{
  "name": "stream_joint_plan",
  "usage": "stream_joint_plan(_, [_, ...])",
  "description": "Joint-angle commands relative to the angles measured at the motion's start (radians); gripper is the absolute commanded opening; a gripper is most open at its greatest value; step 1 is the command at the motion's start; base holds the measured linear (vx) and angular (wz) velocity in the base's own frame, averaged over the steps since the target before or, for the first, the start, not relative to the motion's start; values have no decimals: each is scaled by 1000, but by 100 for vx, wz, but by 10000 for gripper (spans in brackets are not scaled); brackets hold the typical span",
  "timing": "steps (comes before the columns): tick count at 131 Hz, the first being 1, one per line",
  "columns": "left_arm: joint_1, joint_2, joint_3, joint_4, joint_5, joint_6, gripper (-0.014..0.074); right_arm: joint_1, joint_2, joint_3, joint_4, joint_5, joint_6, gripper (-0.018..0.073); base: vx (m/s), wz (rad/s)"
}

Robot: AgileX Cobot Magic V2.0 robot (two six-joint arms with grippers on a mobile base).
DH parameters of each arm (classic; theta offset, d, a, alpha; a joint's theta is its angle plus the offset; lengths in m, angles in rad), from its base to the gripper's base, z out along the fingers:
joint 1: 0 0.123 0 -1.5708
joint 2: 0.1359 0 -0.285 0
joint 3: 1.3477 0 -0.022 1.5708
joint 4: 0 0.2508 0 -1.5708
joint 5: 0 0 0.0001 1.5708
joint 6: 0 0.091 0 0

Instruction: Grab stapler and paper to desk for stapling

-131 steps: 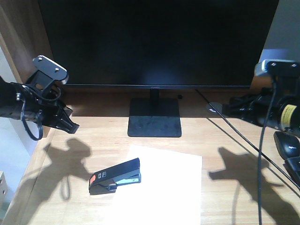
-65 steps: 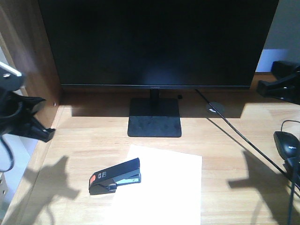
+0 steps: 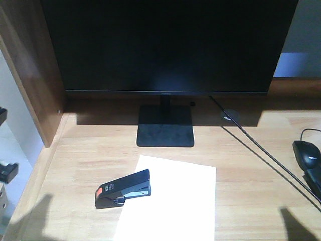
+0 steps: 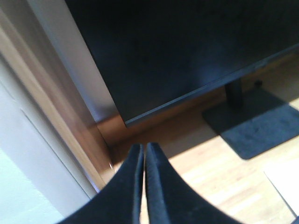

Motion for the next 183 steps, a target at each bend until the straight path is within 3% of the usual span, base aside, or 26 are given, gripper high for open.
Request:
stream_joint_plan(1, [1,-78,4,-8,-43,-8,-6,-3,-85,9,-49,-15,-10,-3,0,0])
stream_joint_plan(48, [1,-298,92,-8,-12,-8,-6,-3,-181,51,-50,-23,-10,-3,0,0])
stream_joint_plan(183, [1,-313,92,-5,8,-33,-6,-3,-181,51,-50,-23,-10,-2,0,0])
